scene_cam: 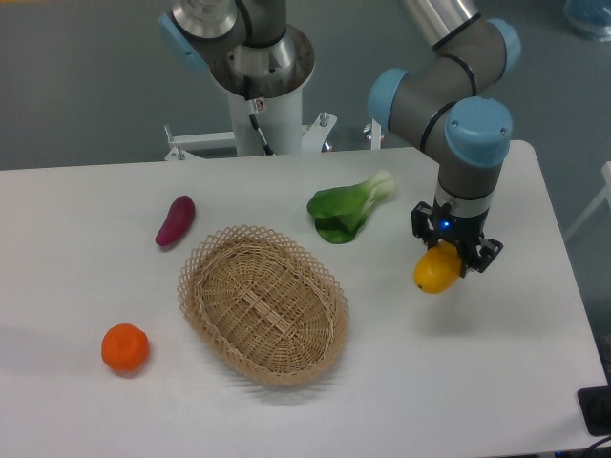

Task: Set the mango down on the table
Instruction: 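Carry the yellow mango in the gripper toward the bok choy and lower it, then set the mango on the table and open the gripper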

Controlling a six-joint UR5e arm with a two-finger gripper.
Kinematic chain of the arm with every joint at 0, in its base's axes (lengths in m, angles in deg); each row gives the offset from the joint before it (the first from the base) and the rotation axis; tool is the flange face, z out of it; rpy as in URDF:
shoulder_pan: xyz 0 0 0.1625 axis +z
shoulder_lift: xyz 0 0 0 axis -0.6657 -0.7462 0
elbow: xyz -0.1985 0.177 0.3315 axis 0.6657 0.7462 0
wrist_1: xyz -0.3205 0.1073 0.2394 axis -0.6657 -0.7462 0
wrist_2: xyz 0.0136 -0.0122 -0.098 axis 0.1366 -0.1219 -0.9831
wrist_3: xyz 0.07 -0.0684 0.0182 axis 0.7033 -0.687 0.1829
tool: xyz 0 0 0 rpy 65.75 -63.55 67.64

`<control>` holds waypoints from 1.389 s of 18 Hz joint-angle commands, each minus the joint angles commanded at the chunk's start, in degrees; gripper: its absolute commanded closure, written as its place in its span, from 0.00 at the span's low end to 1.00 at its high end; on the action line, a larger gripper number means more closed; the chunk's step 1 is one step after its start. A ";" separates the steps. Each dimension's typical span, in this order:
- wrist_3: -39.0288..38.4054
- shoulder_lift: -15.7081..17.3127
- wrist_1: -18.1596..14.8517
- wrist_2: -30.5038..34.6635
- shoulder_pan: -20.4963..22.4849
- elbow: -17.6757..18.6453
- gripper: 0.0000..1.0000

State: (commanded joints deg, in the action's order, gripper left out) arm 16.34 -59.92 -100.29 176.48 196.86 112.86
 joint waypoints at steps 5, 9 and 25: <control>0.26 -0.09 4.29 0.35 0.18 3.77 0.62; 0.35 -0.09 5.36 4.03 -0.35 6.50 0.62; 4.22 0.62 5.63 4.22 -1.67 11.52 0.32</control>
State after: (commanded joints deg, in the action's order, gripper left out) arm 20.56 -59.30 -94.67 180.70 195.19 124.38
